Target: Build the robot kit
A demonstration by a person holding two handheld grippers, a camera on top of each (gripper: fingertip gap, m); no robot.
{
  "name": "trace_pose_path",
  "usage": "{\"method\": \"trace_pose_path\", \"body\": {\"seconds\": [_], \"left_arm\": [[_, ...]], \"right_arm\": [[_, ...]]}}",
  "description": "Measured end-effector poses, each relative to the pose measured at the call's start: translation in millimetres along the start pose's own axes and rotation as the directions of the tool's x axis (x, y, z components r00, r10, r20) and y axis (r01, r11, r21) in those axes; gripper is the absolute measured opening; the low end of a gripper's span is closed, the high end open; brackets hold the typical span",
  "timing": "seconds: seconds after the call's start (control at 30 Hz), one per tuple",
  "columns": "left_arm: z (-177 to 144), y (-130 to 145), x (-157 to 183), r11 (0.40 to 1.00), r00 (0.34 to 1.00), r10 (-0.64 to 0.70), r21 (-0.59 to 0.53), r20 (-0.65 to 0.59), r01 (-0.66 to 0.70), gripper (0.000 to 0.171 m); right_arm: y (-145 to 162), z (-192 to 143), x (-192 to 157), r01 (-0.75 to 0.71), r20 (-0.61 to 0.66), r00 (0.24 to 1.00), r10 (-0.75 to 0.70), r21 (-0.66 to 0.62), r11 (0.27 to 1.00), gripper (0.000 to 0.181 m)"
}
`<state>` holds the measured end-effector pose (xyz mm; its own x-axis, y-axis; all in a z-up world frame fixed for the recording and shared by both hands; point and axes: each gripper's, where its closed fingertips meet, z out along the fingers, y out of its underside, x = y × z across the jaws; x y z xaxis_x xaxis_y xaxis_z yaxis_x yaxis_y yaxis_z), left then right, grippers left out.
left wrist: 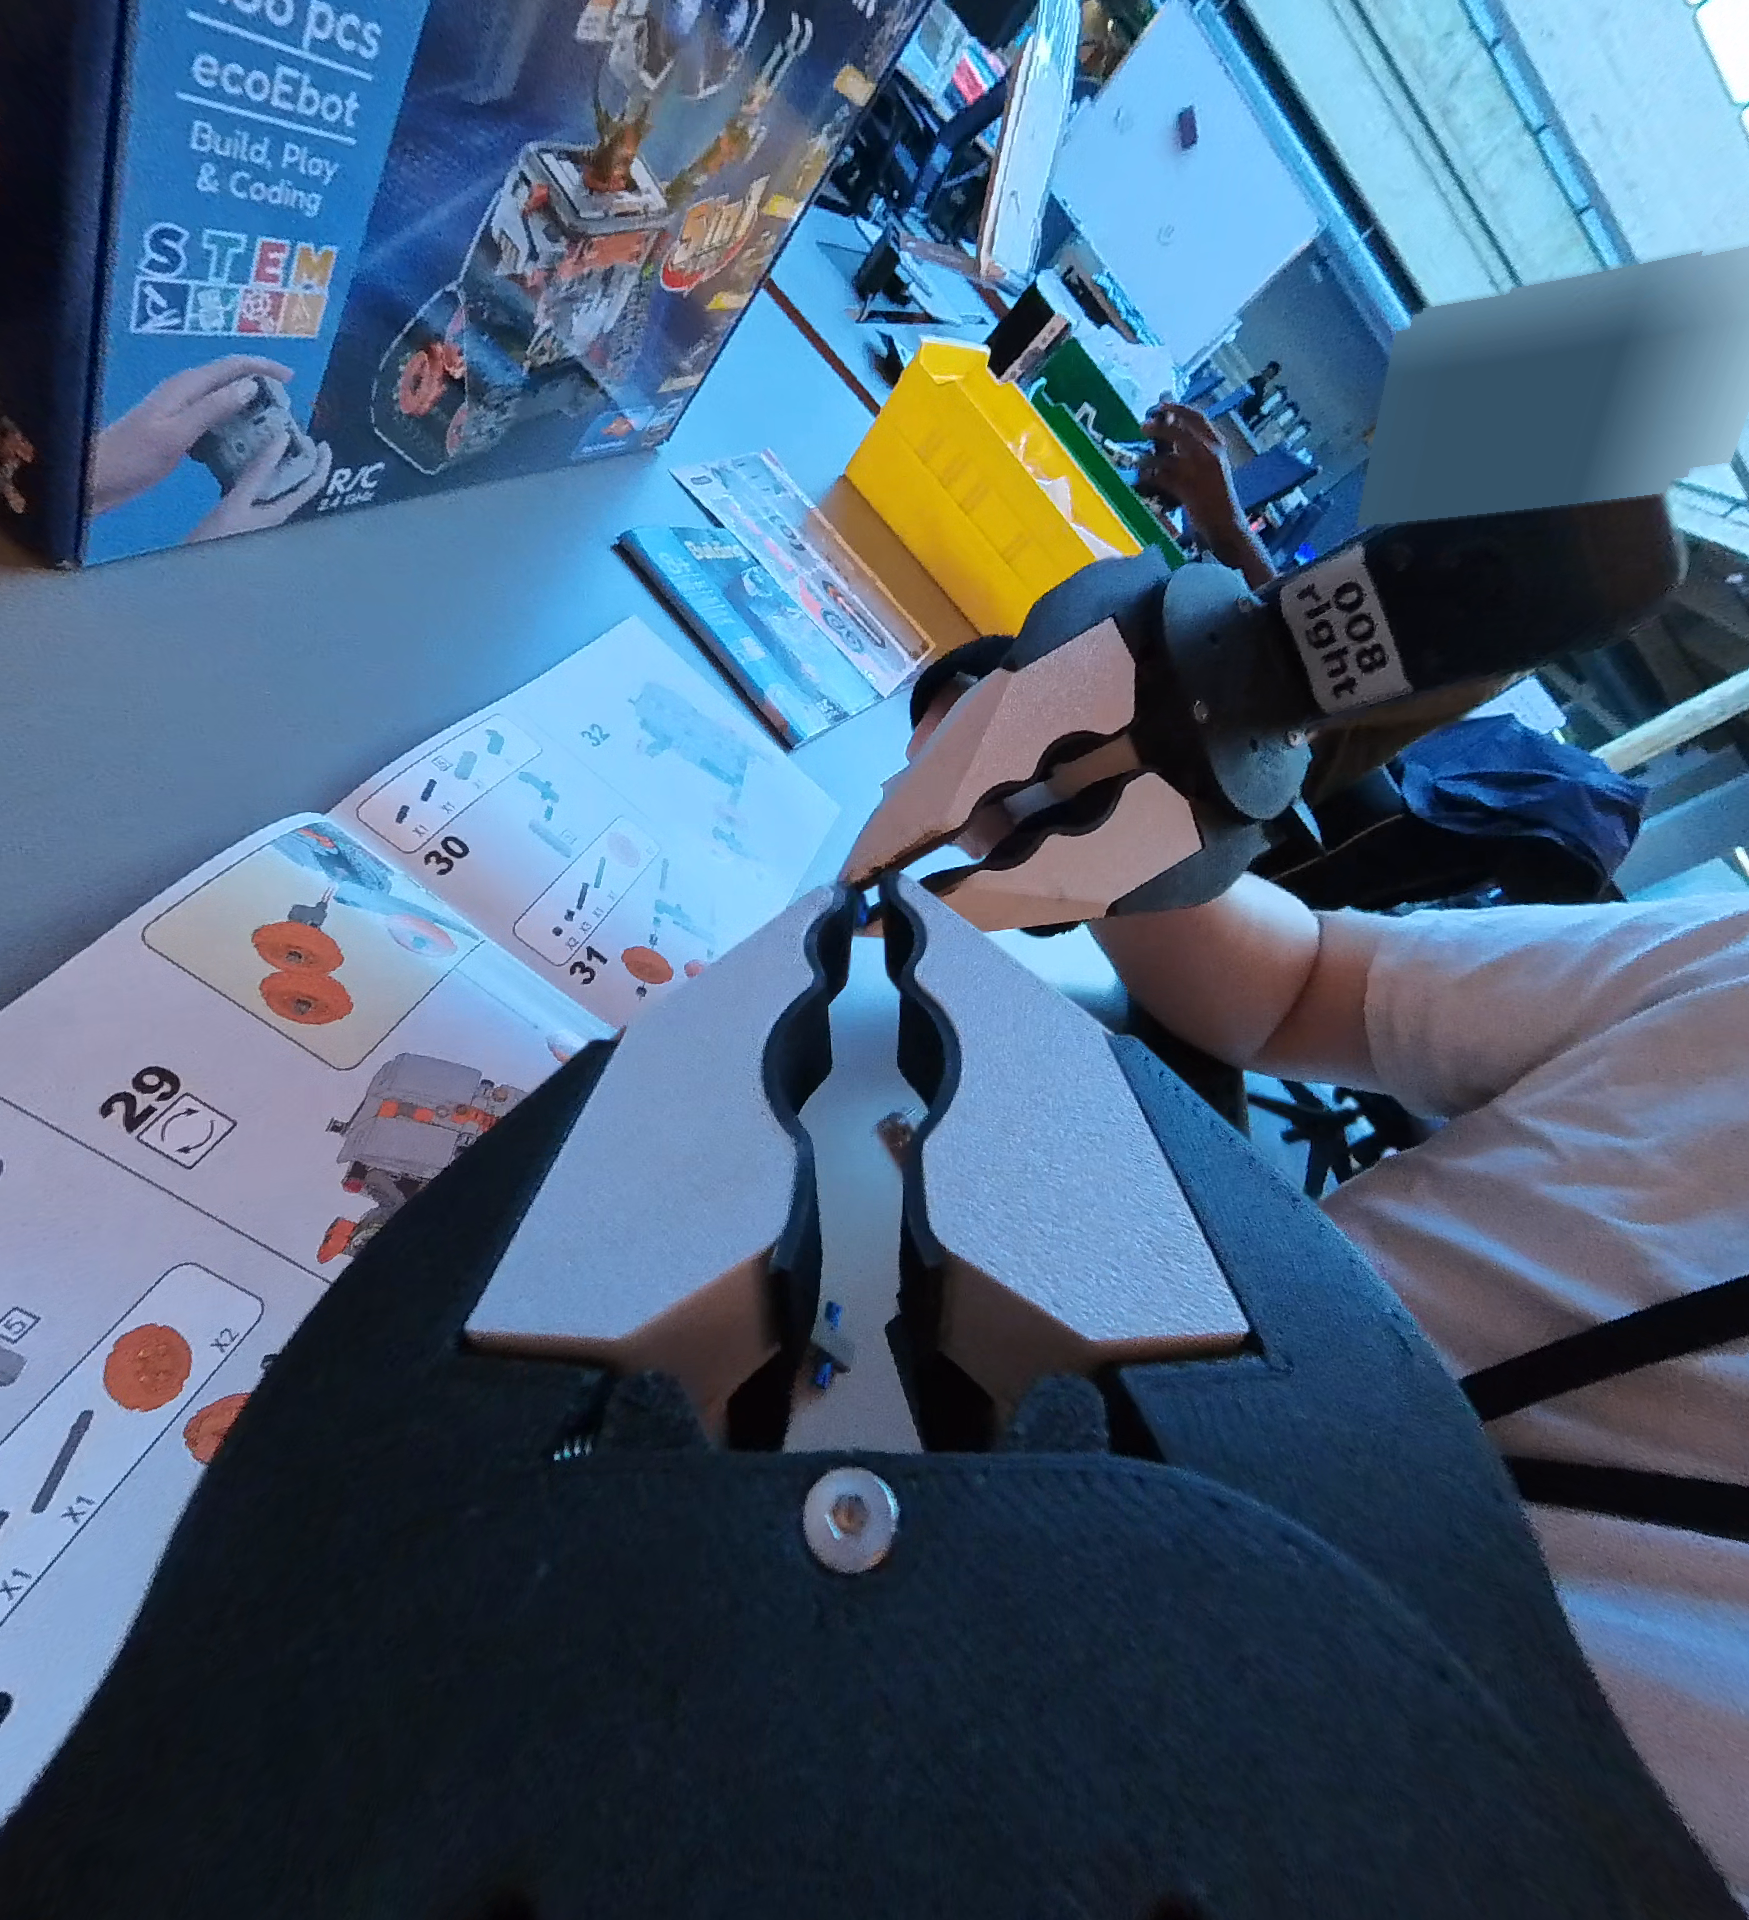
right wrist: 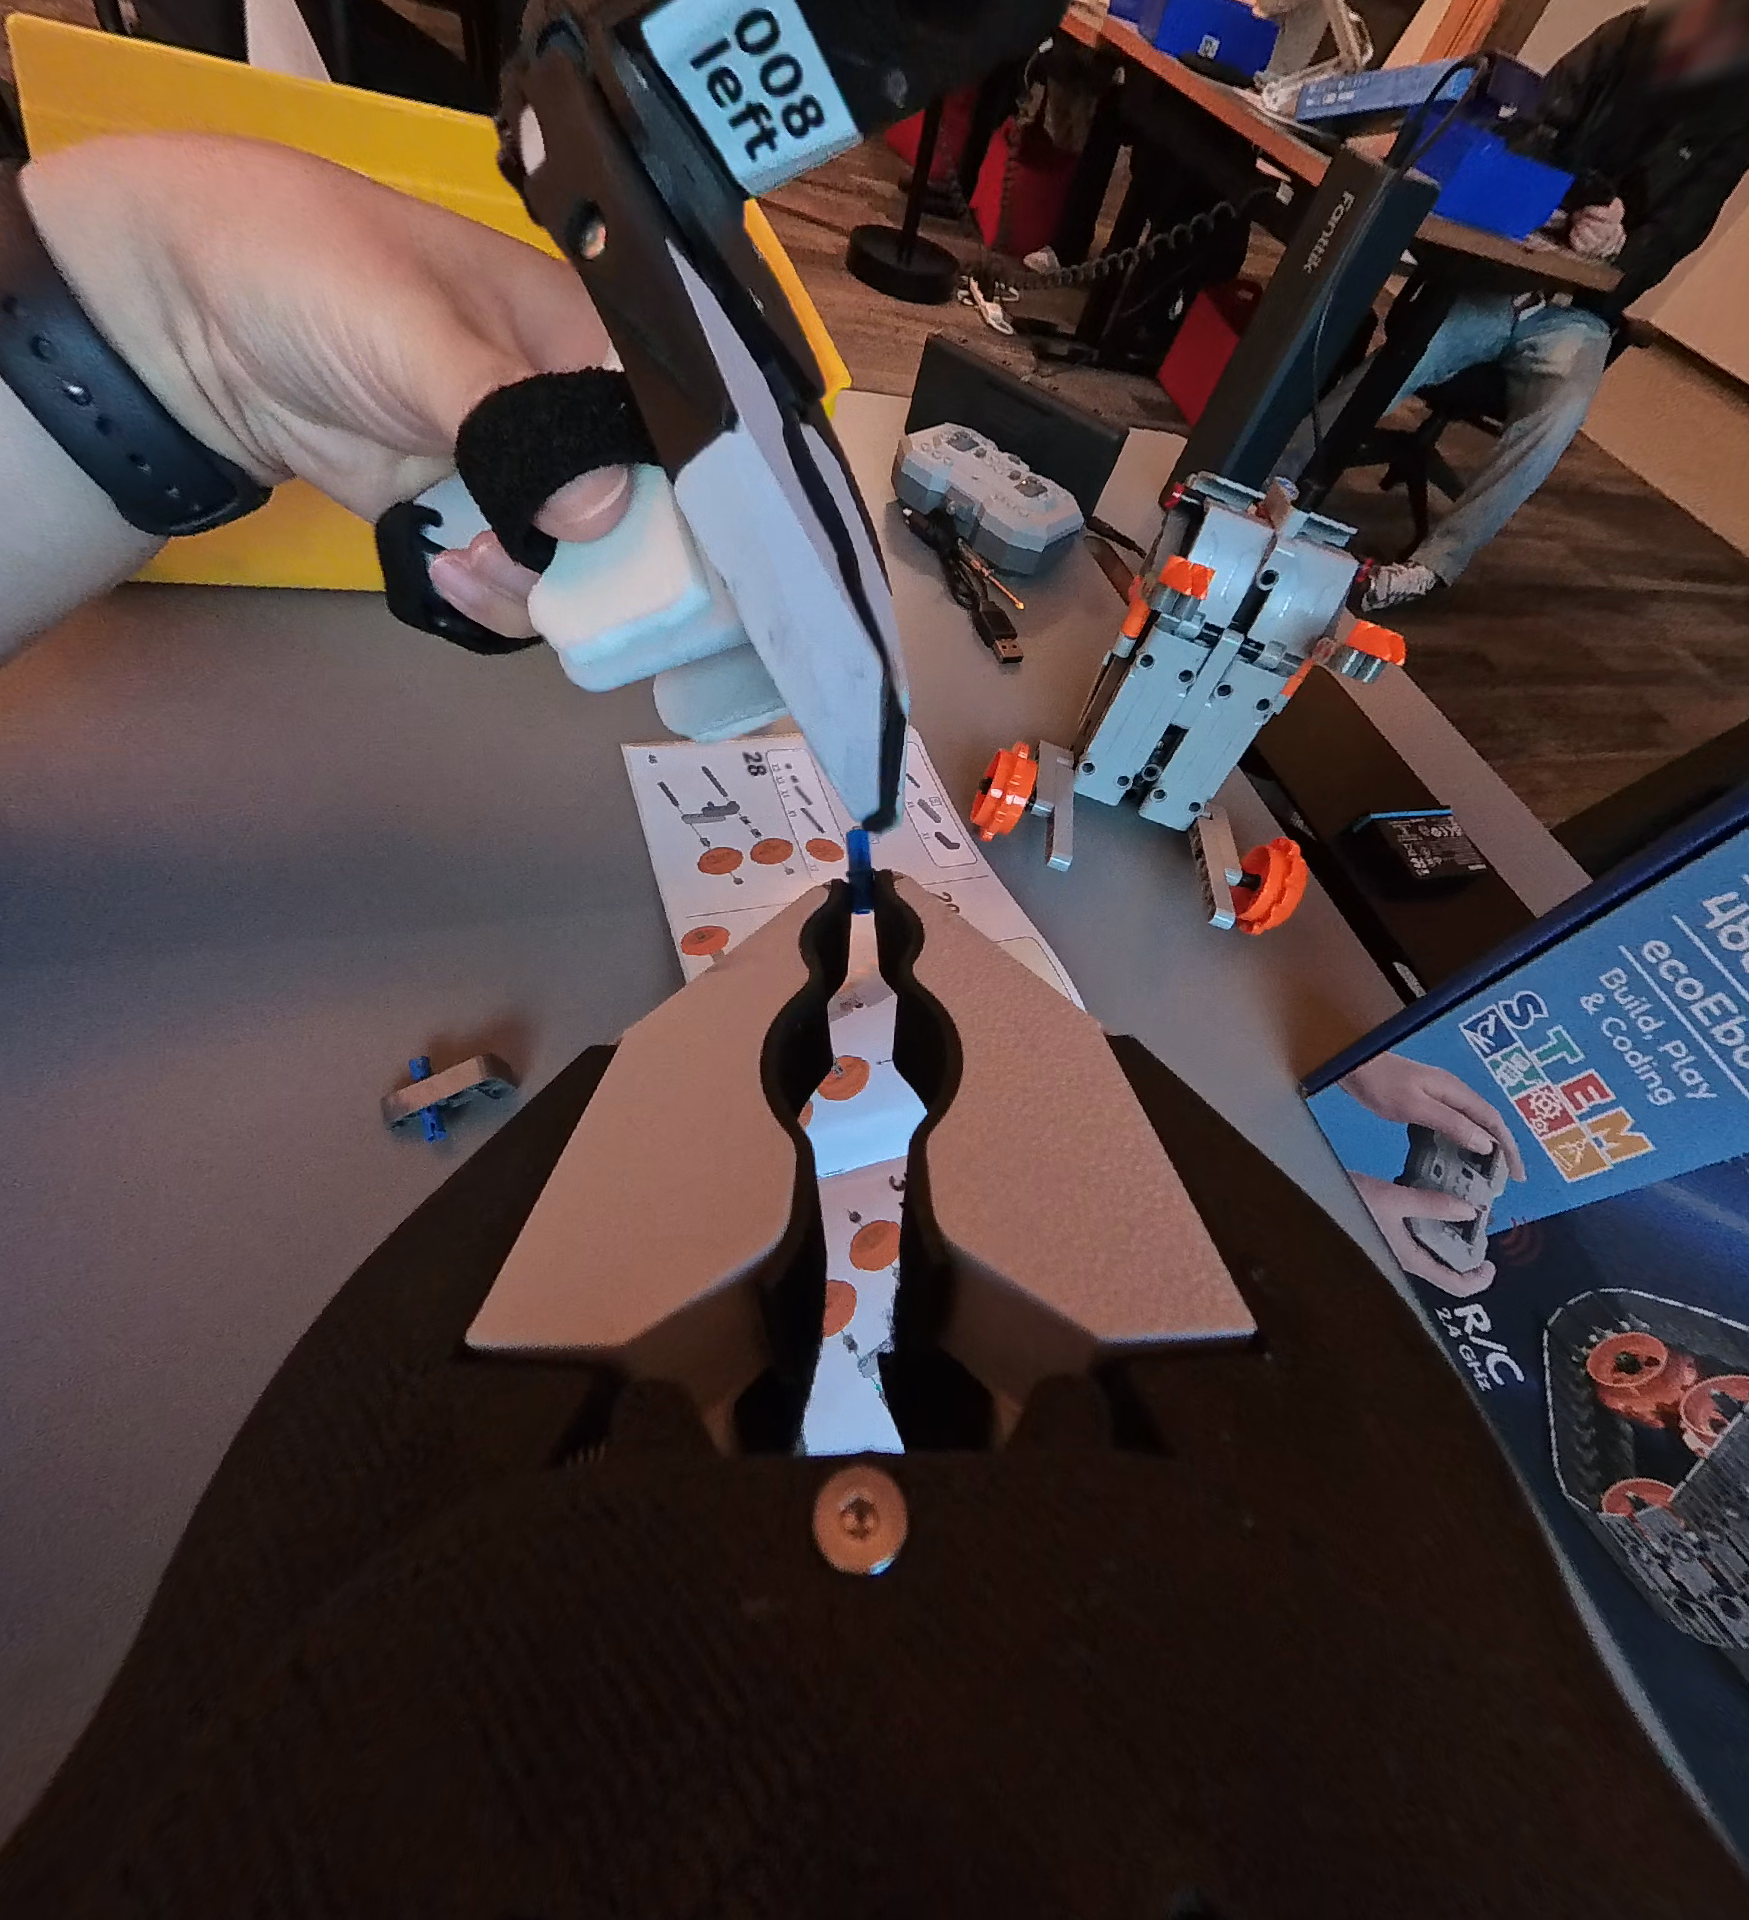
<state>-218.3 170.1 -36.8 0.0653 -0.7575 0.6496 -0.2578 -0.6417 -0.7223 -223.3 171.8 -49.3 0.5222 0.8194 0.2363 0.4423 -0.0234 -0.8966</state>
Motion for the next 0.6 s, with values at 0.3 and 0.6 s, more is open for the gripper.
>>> {"method": "trace_pose_path", "body": {"seconds": [0.3, 0.6], "left_arm": [[-1.3, 4.8, -2.5, 0.999, 1.000, 0.018, -0.027, 0.025, -0.017, 0.004], [-1.2, 7.6, -5.1, 0.999, 0.999, 0.022, -0.044, 0.040, -0.020, 0.003]], "right_arm": [[2.7, 1.9, -2.3, 0.036, -0.009, 0.999, -0.036, -0.028, 0.999, 0.004], [1.4, -0.1, 0.1, 0.028, -0.010, 1.000, -0.029, -0.013, 1.000, 0.004]]}}
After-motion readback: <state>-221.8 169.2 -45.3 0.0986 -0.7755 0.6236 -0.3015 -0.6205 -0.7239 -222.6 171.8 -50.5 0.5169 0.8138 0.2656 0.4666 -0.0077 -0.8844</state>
